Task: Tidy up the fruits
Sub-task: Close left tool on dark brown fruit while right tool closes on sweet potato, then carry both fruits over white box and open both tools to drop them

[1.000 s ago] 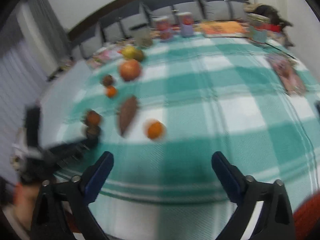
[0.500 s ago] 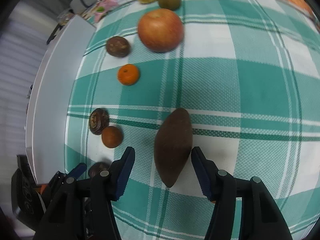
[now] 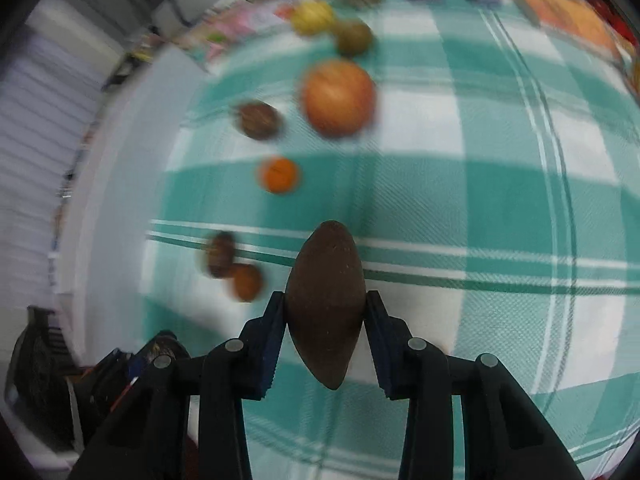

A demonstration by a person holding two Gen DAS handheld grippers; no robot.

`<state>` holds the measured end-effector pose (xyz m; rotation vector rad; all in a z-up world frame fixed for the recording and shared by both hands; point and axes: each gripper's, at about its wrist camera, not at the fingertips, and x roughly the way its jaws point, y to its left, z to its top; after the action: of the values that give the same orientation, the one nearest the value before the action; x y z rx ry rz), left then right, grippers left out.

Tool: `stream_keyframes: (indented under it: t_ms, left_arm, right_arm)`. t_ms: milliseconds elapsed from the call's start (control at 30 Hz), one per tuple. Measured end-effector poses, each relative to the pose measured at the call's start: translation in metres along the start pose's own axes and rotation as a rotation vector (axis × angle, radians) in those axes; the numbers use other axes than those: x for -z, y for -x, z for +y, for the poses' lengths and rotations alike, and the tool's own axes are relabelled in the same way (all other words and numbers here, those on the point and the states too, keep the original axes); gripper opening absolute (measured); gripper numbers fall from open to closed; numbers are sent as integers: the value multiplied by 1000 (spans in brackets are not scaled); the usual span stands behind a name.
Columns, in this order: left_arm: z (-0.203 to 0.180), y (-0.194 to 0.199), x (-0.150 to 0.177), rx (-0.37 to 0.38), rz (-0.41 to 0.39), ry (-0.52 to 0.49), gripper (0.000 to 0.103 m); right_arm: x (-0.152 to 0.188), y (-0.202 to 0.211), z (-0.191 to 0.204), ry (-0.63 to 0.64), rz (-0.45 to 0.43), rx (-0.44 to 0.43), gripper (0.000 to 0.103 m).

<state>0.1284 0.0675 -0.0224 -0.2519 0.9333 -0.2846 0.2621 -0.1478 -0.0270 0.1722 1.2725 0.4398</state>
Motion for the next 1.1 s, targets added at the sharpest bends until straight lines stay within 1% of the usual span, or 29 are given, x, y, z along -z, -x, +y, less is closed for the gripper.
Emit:
stream_keyframes:
  t_ms: [33,67,100,133,200,233,267,300,333,367,433,500,567,633,667,733,800,833,867,933,1000,1033,1067,1100]
  left_arm:
    - [7,25,-13,3,-31,16,33]
    - [16,51,-27,-8,-69,27,33]
    - [27,78,-40,-27,-110,38,33]
    - [38,97,-50,-46,-138,49,33]
    - [71,134,-66,-100,-175,87,33]
    - [84,143,-68,-124,-179,103,33]
    - [100,149,-70,-161,-180,119,33]
    - [121,150,-68,-218,-164,140,33]
    - [136,147,-66,-248,-146,159,33]
    - [152,142,-62,-268,-121,181,33]
    - [185,127,-50,-301,-59,232,33]
    - [207,116,-39,-337,-23,260,33]
    - [225,109,-28,-361,0,288,33]
    - [234,103,-19,-374,14,311,34]
    - [238,100,-17,-377,18,318,34]
    - [243,96,-14,-391,26,318,34]
    - [245,92,-13,-419,28,313,40]
    - [245,91,-15,-429,24,311,53]
    - [243,95,-16,-437,13,310,63]
    - [235,112,-19,-436,-37,307,65]
    - [216,130,-29,-428,-108,280,70]
    - [207,138,-32,-423,-139,266,77]
    - [190,149,-38,-408,-185,244,82]
    - [174,156,-42,-388,-218,223,83]
  right_arm:
    - [-3,13,15,24,-26,-31,39]
    - [-9,32,41,62,-65,-78,39]
    - [-12,42,60,90,-87,-107,39]
    - [-17,55,89,135,-116,-154,39]
    - [-22,63,137,201,-136,-230,39]
    - [-23,61,164,234,-133,-269,39]
    - [-21,56,183,253,-127,-291,39]
    - [-19,46,205,282,-107,-314,39]
    - [-16,35,223,303,-86,-324,39]
    - [-14,14,245,323,-52,-332,39]
    - [-6,-24,274,337,8,-334,39]
    - [1,-61,294,352,60,-311,39]
    - [3,-92,306,366,91,-274,39]
    - [10,-106,315,375,104,-244,40]
    - [10,-116,320,377,105,-218,40]
    - [9,-130,322,379,114,-196,40]
    - [5,-138,321,369,104,-176,40]
    - [2,-136,319,364,88,-179,40]
    - [-1,-128,316,359,73,-179,40]
    - [-6,-108,312,349,22,-189,40]
    - [-13,-67,306,366,-86,-199,41]
    - [-13,-48,303,381,-132,-195,44]
    - [-13,-25,297,394,-189,-189,49]
    - [-10,1,288,404,-252,-184,65]
